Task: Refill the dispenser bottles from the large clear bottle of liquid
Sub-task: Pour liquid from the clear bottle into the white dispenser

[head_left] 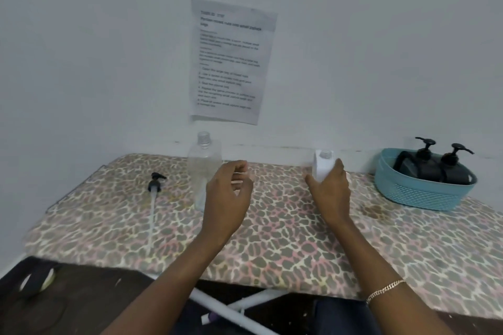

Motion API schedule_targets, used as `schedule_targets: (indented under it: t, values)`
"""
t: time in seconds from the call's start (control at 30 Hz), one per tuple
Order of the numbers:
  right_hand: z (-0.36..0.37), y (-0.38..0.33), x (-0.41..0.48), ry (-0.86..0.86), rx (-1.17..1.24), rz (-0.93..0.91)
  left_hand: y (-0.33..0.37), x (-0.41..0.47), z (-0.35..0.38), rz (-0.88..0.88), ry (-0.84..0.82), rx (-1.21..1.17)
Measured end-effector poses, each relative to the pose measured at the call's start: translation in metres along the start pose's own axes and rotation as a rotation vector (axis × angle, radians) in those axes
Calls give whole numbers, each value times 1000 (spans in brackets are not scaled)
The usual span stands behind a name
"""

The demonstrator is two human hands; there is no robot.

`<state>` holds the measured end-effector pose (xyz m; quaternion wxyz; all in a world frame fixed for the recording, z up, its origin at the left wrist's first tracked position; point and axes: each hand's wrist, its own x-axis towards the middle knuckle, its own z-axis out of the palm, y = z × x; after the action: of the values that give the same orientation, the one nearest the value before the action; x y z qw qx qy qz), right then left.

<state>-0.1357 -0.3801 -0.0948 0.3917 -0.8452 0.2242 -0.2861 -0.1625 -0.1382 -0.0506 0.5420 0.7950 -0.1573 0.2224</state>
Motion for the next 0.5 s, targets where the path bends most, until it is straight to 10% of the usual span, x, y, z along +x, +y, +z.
schedule_targets:
  t: [0.33, 0.5]
  values:
    - [1, -4, -9, -5, 45, 54, -34, -9, -36, 86, 403, 178]
    - [6, -10, -28, -97, 97, -72, -53, 1, -38, -101, 293, 204]
